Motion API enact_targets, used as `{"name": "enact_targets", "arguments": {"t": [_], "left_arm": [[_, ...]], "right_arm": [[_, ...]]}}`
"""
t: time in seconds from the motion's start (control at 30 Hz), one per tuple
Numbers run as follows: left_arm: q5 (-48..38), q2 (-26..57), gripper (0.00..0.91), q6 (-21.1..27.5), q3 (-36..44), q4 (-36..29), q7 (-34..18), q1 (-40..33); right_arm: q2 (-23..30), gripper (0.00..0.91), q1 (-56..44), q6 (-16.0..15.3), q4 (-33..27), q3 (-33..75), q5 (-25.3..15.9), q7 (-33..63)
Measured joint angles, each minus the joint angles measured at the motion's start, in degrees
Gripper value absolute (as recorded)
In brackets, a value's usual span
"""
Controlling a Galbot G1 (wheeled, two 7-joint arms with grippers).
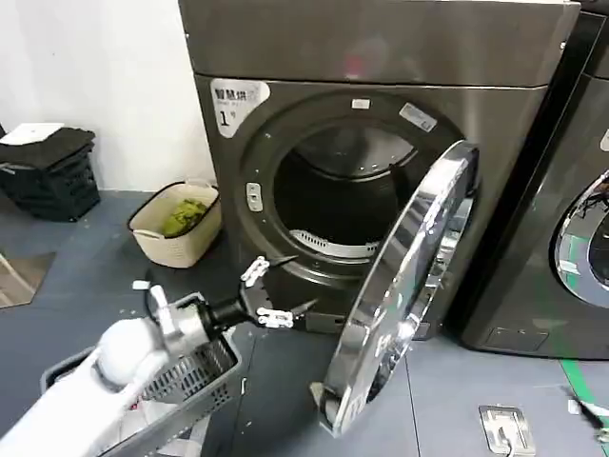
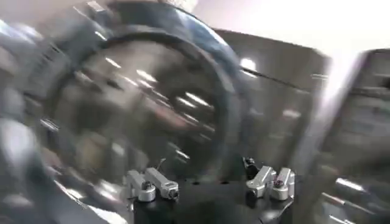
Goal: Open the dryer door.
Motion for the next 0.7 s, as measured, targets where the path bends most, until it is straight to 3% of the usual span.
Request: {"name": "enact_targets", "arguments": {"t": [0.23,0.57,0.7], "left_arm": [[0.4,-2.1,0.907,-0.1,7.4,2.7,-0.1,-6.2],[0.4,-6.2,0.907,-0.2,15.6,6.4,-0.4,-12.9],[0.4,-8.2,0.907,-0.2,18.4,7.8,-0.3,-15.4]], "right_arm": [[4.4,0.907,0.4,-6.3,-3.5,8.2,-3.0,15.0],[8.7,0.907,2.9,-19.2,-5.7,17.2,-7.0,32.0],[9.9,0.907,4.1,-22.4,-6.8,20.6,-11.7,36.6]]}}
